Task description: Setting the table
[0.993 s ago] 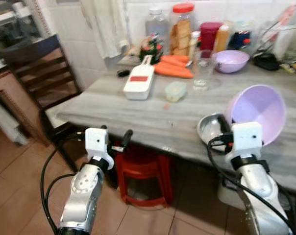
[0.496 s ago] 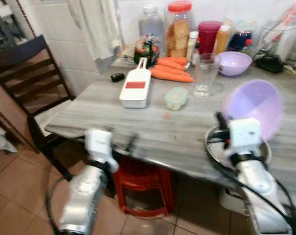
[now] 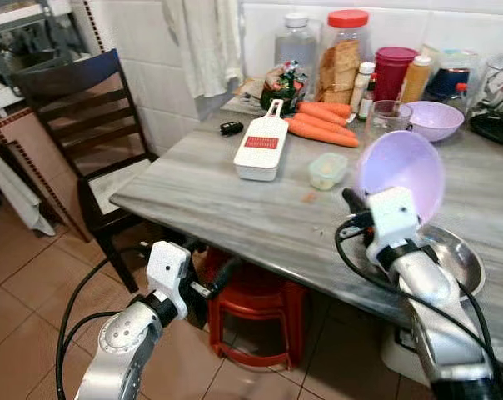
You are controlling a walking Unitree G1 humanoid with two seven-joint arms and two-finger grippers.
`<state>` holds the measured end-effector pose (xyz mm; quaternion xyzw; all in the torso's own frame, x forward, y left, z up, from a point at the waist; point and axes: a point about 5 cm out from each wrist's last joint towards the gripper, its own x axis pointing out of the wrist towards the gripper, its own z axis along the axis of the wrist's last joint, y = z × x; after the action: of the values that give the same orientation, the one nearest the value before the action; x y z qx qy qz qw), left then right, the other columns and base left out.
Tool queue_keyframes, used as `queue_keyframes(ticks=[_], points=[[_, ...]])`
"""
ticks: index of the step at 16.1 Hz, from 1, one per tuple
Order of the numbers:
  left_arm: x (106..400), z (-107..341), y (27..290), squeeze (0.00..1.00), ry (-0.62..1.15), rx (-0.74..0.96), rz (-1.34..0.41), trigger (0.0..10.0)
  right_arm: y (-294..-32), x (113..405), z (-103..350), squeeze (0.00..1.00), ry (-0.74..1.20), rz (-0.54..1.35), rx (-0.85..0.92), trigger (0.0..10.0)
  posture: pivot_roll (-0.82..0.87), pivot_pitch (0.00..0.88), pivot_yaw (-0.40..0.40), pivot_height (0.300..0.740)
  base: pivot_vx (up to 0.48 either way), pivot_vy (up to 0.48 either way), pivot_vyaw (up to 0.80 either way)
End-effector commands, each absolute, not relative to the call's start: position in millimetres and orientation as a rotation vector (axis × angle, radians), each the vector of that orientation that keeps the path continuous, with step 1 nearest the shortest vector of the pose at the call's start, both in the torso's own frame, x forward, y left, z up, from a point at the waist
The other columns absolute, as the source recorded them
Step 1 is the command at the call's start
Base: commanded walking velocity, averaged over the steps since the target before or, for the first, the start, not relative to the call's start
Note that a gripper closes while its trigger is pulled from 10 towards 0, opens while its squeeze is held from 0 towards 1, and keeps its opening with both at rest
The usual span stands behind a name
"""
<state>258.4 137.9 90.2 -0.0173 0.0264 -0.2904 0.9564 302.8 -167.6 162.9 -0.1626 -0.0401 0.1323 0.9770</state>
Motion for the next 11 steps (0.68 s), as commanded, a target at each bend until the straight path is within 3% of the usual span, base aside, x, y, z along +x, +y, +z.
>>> queue_keyframes(ticks=[1,11], points=[[260,98,137,0.00,0.024,-0.014,-0.611,10.0,-163,312,164,0.00,-0.034,0.362,-0.368,10.0,-0.12,0.045,0.055,0.740,0.000,0.000,0.00],[255,106,123,0.00,0.001,-0.047,-0.696,10.0,-156,330,141,0.00,0.203,0.668,-0.538,10.0,-0.11,0.050,0.054,0.740,0.000,0.000,0.00]])
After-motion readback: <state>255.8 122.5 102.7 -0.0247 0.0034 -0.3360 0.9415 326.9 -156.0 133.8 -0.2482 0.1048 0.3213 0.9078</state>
